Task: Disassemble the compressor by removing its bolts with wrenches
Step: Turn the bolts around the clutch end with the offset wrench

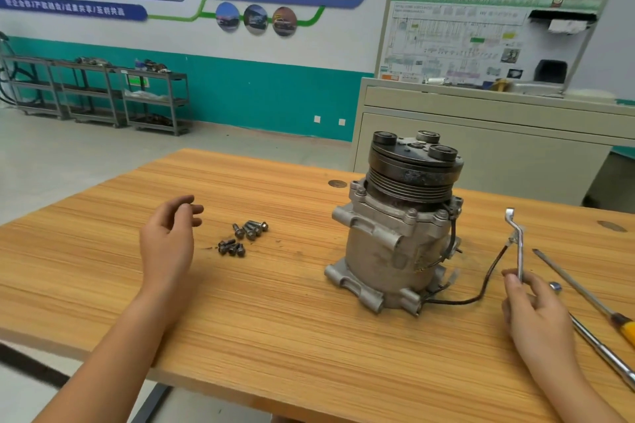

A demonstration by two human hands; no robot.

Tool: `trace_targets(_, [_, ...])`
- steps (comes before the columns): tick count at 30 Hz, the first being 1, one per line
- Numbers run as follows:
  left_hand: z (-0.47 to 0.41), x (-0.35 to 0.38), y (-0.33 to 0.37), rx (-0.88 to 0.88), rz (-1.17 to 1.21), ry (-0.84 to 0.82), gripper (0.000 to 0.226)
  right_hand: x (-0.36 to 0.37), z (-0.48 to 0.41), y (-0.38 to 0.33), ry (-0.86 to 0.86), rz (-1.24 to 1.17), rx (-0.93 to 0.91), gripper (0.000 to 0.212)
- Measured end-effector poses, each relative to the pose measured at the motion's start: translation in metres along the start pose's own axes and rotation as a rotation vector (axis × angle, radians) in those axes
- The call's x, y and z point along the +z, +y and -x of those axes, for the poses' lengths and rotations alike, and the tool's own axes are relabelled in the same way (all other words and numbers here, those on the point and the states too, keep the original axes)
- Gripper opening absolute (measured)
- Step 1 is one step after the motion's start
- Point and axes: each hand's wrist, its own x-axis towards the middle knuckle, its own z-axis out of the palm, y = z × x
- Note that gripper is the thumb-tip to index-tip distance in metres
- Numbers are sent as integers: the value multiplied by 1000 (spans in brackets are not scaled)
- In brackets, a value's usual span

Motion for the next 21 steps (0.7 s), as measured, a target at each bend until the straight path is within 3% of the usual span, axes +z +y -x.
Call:
trace_targets(2, [4, 10, 10, -51, 73, -33, 19, 0, 0, 2, 2, -9, 19, 25])
trace_targets(6, [23, 63, 32, -34, 17, -385, 17, 1, -1, 1, -3, -17, 13, 25])
trace_targets(8, [34, 94, 43, -33, -11, -563, 29, 1, 1, 0, -10, -19, 15, 24])
trace_targets(10, [49, 116, 48, -2, 5, -661, 30, 1, 1, -2, -12, -29, 20, 23])
trace_targets(14, [75, 127, 42, 46, 138, -553, 21, 1, 1, -4, -34, -16, 15, 24])
trace_targets(21, [84, 120, 37, 106, 74, -442, 18, 0, 5, -8, -78, -19, -9, 22])
